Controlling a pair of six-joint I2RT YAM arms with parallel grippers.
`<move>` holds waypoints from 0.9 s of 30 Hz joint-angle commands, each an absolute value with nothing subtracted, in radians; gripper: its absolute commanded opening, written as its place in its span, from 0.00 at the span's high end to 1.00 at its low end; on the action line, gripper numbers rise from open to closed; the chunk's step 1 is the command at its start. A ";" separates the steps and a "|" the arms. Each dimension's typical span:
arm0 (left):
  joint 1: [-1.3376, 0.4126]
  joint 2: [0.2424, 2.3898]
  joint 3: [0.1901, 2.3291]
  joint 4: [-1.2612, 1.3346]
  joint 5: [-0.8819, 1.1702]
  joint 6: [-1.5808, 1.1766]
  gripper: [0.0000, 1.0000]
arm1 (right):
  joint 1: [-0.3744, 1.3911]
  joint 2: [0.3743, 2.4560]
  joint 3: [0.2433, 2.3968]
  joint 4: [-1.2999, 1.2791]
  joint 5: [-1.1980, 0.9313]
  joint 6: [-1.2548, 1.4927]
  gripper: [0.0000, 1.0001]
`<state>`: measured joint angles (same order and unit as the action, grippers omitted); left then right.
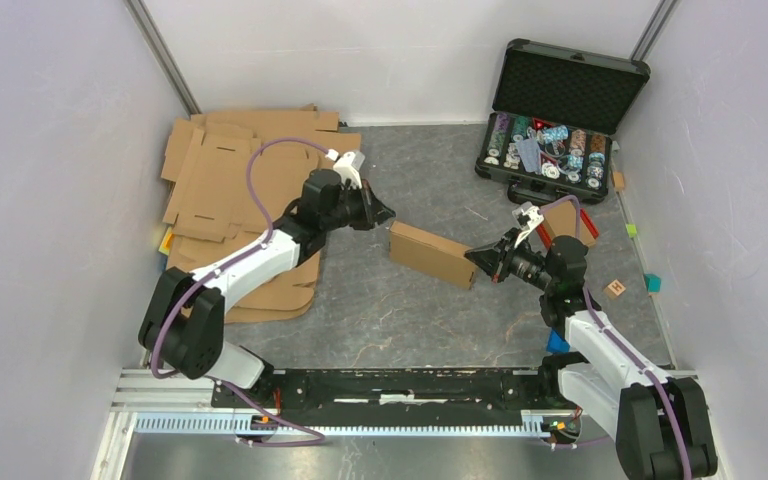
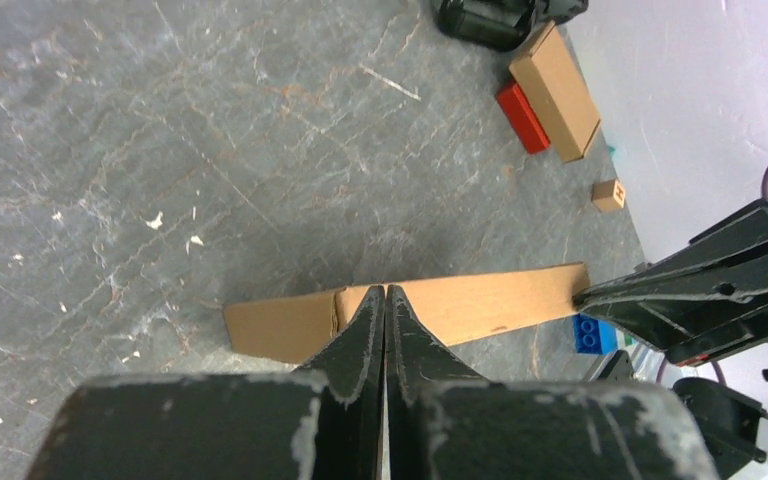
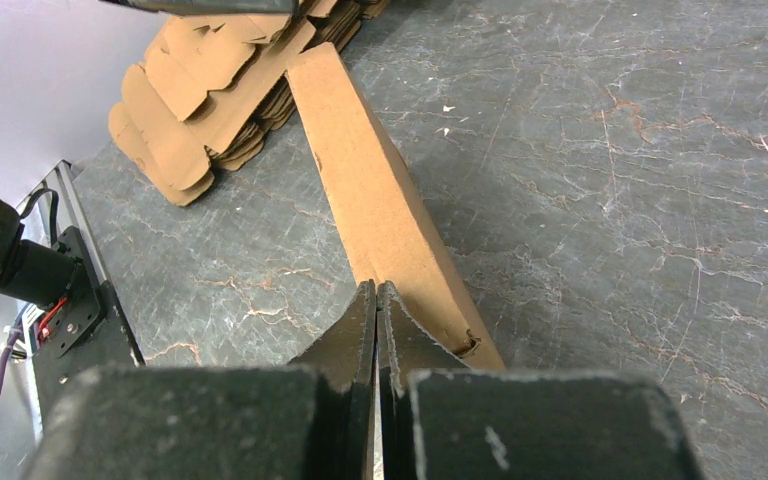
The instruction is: Fold the paper box
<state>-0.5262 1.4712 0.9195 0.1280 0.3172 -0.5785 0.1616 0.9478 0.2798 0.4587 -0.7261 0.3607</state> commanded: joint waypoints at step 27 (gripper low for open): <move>-0.533 1.359 0.949 0.067 0.312 -0.499 0.97 | 0.167 0.973 0.273 0.296 -0.718 0.321 1.00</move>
